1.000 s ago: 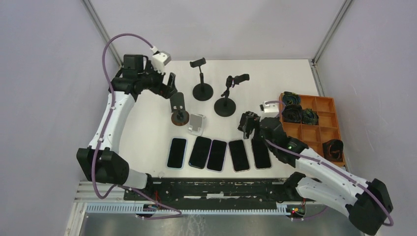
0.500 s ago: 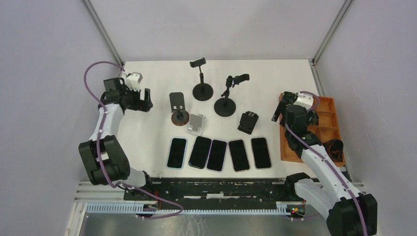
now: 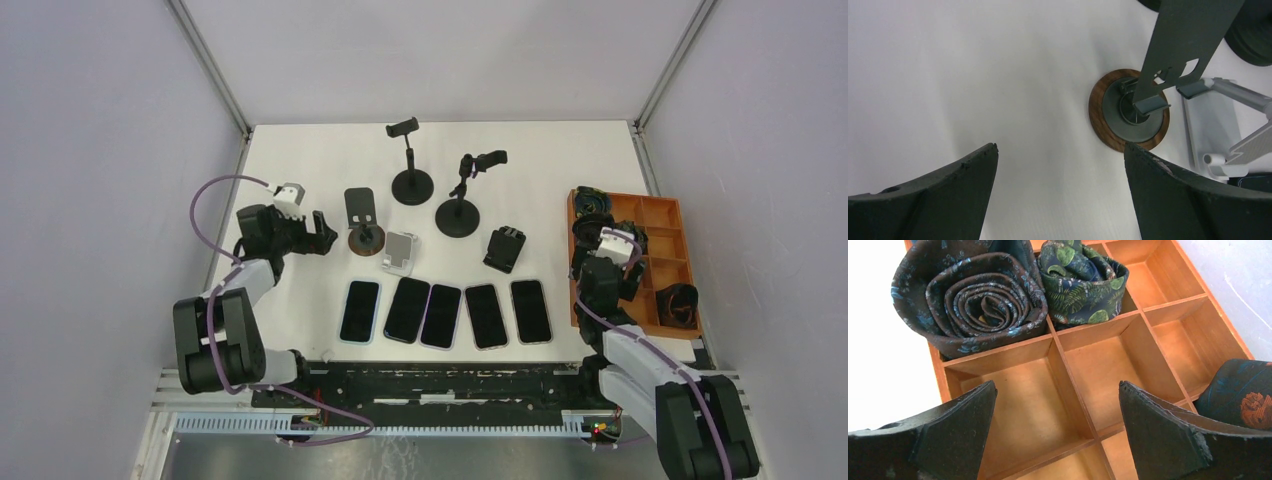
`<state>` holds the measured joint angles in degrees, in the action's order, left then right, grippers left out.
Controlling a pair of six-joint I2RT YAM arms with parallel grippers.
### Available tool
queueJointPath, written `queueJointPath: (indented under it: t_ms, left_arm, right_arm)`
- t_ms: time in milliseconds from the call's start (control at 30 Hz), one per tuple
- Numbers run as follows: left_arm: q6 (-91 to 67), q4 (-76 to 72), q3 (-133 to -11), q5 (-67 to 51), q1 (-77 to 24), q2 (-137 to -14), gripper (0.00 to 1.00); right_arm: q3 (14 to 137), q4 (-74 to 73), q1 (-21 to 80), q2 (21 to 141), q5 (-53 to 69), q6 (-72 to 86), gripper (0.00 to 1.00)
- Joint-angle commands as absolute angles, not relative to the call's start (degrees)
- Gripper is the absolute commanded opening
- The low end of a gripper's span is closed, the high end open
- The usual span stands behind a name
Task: Remove the phone from the phone stand
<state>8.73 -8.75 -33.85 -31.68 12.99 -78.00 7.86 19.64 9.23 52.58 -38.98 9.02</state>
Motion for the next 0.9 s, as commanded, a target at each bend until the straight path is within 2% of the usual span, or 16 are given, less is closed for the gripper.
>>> queueJointPath:
  t_ms: [0,267,533,600,700,867]
  left_arm:
    - [2.16,-27.21,-30.26,-31.10,9.74,-78.09,1.00]
    - [4.12,-39.59,-24.45,-23.59,4.49,-81.25,1.00]
    - [5.08,-61.64,-13.98,-20.50,4.14,-81.79,1.00]
    - [4.56,-63.34,-12.17,-19.14,4.14,-81.34,1.00]
    - [3.59,-68.83,-9.69,-17.17,4.18,-81.25,1.00]
    - [2.40,-78.92,-6.06,-13.14,3.80,-85.59,1.00]
  right_arm:
    - [4.44,39.23,9.15,56.20,-41.82,3.56,0.98]
    - [3.53,53.50,9.19,69.96,-38.12,-1.80,0.98]
    - [-0.48,67.88,9.19,72.60,-38.06,-5.60,0.98]
    - [-3.32,74.06,9.42,74.04,-37.29,-6.52,0.98]
    - [-3.89,75.44,10.48,74.32,-34.64,-8.84,0.98]
    - [-11.56,90.85,11.13,76.61,-26.64,-12.44,0.98]
